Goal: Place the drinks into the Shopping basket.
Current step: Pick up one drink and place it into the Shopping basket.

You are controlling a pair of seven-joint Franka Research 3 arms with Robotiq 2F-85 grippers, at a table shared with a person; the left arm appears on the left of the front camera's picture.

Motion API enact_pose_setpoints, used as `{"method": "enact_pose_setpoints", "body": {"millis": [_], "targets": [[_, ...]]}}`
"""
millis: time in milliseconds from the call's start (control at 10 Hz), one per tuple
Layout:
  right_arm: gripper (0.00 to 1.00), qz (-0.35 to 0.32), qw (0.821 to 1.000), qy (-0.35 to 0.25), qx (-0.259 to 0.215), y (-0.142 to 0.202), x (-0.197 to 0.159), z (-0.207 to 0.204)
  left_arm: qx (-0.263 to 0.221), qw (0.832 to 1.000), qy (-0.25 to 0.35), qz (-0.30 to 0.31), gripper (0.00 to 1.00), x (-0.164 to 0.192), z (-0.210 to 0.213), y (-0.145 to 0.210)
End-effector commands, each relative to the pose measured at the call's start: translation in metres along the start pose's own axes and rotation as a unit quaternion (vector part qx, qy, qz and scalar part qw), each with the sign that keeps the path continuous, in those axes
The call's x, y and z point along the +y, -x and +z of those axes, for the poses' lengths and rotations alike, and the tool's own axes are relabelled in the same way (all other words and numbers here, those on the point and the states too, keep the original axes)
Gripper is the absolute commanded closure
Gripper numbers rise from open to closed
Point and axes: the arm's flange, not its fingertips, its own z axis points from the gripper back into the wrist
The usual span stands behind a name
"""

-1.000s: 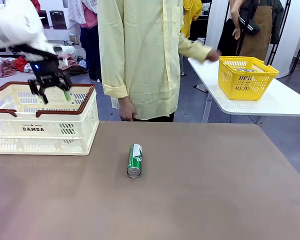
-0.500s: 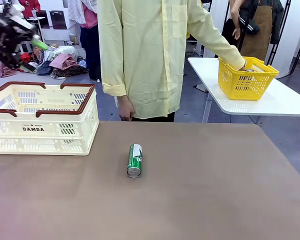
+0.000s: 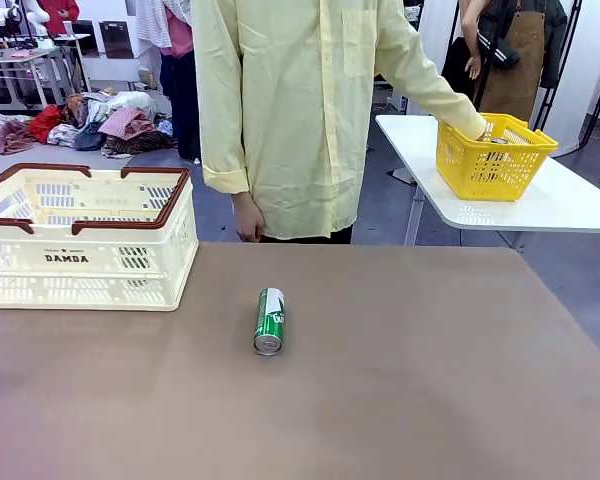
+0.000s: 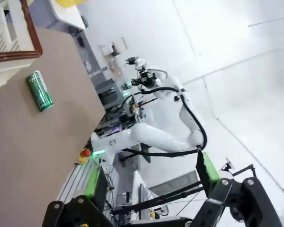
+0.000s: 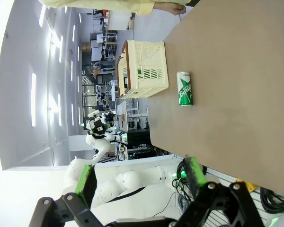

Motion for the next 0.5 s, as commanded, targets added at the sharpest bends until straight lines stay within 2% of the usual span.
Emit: {"method": "enact_pose_setpoints", "body": {"millis": [0,100,400], "targets": [[0.00,-0.004,1.000,-0.008,-0.005,0.000,0.005,0.000,0.036,0.999,-0.017,0.000,0.00,0.022,0.020,-0.020],[0.00,-0.004,1.000,-0.008,-0.005,0.000,0.005,0.000,0.000,1.000,0.000,0.000,0.00,0.000,0.000,0.000],[0.00,-0.004,1.000,-0.008,-0.005,0.000,0.005,0.000,0.000,1.000,0.000,0.000,0.00,0.000,0.000,0.000]]}}
